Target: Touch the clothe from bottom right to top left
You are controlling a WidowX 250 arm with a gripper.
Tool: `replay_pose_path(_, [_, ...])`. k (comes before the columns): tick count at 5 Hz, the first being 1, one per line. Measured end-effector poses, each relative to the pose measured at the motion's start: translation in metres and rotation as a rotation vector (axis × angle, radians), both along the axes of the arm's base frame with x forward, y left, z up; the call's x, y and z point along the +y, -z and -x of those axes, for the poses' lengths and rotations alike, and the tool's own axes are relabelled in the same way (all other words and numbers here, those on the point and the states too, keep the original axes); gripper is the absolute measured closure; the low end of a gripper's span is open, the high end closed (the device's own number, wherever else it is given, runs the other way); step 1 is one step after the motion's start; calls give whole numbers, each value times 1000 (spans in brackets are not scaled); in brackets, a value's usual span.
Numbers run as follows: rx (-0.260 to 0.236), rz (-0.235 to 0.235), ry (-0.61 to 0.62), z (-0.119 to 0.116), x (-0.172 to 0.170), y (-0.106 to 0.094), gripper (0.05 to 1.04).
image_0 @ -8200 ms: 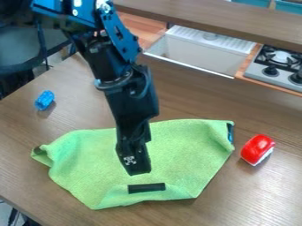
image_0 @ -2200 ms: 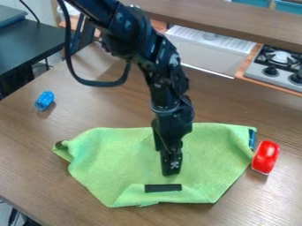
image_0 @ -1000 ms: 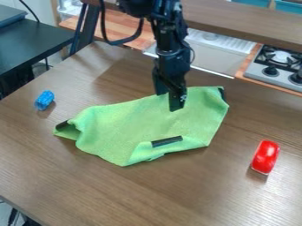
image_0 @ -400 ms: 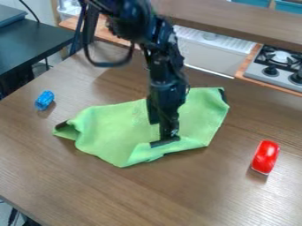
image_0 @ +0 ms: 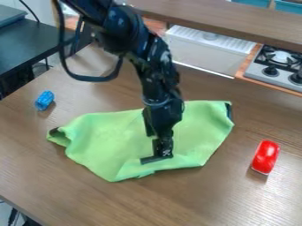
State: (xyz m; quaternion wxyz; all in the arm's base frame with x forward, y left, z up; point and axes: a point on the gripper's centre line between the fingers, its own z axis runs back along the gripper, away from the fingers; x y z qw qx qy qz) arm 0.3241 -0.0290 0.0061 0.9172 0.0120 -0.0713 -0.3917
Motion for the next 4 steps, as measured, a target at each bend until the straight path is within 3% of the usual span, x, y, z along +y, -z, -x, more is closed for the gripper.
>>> replay_pose_path(2, [-4,3,71,32,-9,1,84])
replay_pose_path(3, [-4,1,74,33,-8,1,84])
replay_pose_path(4, [22,35,52,39,-7,0,85])
